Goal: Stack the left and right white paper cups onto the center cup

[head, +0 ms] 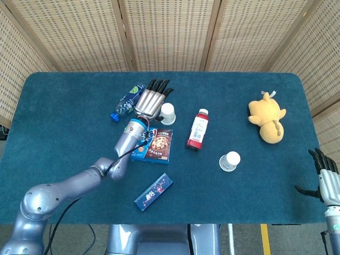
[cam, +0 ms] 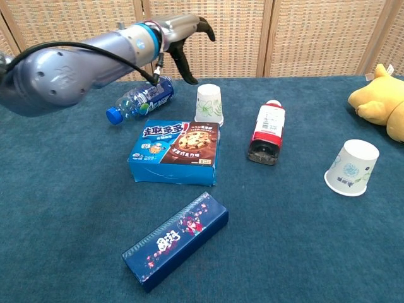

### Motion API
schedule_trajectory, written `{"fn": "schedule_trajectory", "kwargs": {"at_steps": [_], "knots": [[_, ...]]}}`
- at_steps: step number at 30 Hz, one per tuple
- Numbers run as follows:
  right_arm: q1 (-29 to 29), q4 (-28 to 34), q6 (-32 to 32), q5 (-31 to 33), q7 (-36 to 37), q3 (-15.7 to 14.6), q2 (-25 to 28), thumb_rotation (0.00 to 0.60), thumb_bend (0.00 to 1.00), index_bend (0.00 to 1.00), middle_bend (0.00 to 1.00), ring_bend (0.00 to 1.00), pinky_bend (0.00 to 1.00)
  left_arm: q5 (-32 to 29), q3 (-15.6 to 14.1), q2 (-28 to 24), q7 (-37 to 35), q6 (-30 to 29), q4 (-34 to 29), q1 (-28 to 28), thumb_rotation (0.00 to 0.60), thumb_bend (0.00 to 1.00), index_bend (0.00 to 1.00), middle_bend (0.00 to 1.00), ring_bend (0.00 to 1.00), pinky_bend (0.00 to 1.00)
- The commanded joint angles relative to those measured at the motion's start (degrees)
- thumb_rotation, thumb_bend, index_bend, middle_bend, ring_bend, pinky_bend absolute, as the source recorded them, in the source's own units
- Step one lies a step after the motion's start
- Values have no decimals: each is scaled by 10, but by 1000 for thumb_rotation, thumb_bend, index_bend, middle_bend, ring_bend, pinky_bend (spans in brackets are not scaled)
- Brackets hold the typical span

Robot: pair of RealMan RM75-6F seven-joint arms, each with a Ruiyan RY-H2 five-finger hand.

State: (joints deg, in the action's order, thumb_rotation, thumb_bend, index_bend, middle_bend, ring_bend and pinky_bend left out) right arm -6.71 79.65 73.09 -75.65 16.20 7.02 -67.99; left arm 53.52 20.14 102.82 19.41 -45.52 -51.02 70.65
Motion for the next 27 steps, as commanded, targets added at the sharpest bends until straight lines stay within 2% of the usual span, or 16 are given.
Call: {"fn": "schedule_trajectory", "kwargs": {"at_steps": [1, 5, 8, 10, 14, 20, 27], "knots": [[-2, 2, -1, -2, -9, -1, -3, 600, 89, 0, 0, 0, 34, 21, -28, -83, -8, -47, -112, -71, 600, 182, 175, 0, 0, 0], [-6, 4, -8, 2, -28, -2, -6, 600, 88, 0, 0, 0, 34, 33, -66, -181, 17, -124, -260, -157, 600, 182, 140, 0, 0, 0], [-7, 4, -8, 5, -39, -1, -9, 600, 89, 0, 0, 0, 34, 45, -89, -224, 12, -185, -335, -215, 600, 182, 119, 0, 0, 0], [-8, 5, -8, 7, -44, -1, -10, 600, 89, 0, 0, 0, 34, 55, -108, -251, 5, -205, -377, -246, 600, 182, 105, 0, 0, 0], [-10, 6, 3, 4, -62, 3, -16, 600, 88, 0, 0, 0, 34, 103, -173, -320, -9, -260, -459, -327, 600, 182, 88, 0, 0, 0], [-14, 32, 29, -7, -94, 12, -15, 600, 88, 22, 0, 0, 34, 175, -246, -359, -42, -349, -487, -434, 600, 182, 85, 0, 0, 0], [-32, 81, 38, -35, -160, 14, 2, 600, 86, 83, 0, 0, 46, 231, -292, -374, -53, -406, -467, -515, 600, 182, 75, 0, 0, 0]]}}
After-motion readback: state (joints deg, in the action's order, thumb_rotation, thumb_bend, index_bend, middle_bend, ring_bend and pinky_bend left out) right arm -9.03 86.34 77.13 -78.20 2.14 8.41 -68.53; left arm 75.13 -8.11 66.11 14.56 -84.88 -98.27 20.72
